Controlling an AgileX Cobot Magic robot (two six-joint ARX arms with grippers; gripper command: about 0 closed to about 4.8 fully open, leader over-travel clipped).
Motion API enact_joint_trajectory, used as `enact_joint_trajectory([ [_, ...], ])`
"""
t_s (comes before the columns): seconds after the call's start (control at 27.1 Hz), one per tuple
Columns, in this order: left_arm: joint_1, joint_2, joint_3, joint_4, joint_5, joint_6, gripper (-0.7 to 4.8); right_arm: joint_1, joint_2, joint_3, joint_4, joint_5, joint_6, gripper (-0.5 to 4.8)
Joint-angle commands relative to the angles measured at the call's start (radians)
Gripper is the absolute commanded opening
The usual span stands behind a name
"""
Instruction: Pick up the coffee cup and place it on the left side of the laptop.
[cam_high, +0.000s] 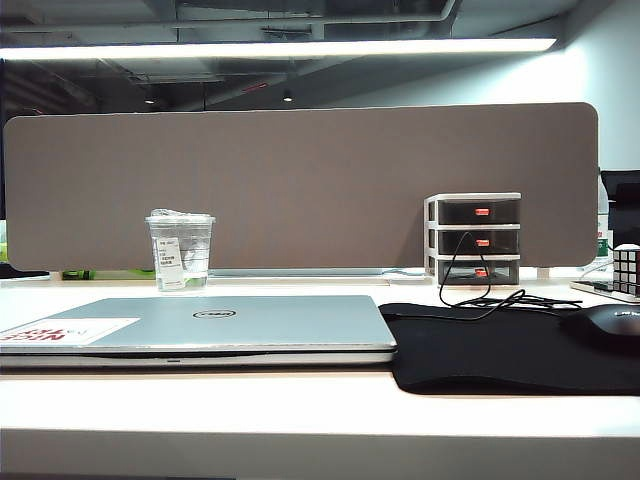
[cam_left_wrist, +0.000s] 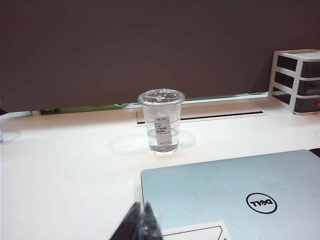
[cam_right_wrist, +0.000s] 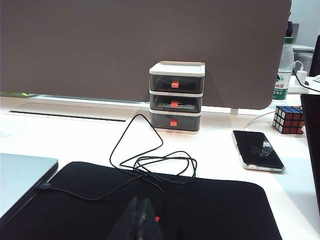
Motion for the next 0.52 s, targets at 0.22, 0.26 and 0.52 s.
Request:
enact_joint_trajectory([
  [0.22,0.002,0.000,0.002,0.009,0.004,-0.003,-0.04,0.000,-0.002,-0.005,0.017,0.002,0.003,-0.01],
  [0.26,0.002,0.000,0.002,0.009,0.004,-0.003,-0.04,0.000,-0.002,-0.005,0.017,0.002,0.004,-0.01],
  [0.52,0.002,0.000,0.002,0.018,0.004,-0.003,-0.04,0.001,-0.002,-0.005,0.017,0.002,0.004,-0.01],
])
